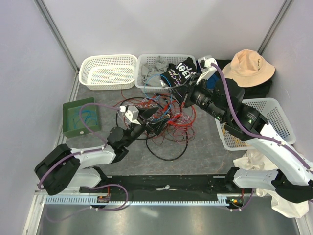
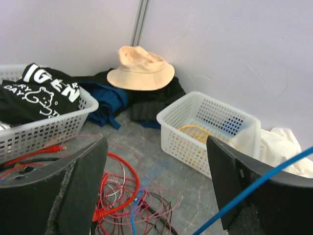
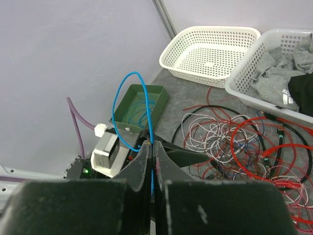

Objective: Untangle the cables

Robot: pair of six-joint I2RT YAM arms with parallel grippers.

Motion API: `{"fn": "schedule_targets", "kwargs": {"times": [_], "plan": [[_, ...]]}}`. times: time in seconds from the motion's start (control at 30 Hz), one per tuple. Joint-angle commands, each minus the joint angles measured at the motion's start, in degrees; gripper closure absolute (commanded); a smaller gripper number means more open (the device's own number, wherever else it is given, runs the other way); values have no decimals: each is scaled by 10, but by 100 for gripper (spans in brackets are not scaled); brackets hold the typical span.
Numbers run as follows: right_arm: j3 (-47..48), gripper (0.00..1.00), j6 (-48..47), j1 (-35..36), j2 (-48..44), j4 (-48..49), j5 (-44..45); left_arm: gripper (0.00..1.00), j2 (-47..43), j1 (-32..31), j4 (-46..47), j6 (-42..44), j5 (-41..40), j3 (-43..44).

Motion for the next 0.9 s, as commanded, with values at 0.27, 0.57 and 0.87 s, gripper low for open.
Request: {"fn": "schedule_targets", "kwargs": {"times": [0.27, 0.57, 0.87], "plan": [[-20, 100, -8, 1, -2, 4, 25, 98, -144, -3, -70, -5, -10, 6], [-73, 31, -18, 1, -1, 36, 38, 98, -285, 3, -685, -47, -310, 253], [-186, 24, 12, 1, -54, 103, 16, 98, -283, 17, -925, -11, -438, 475]]}}
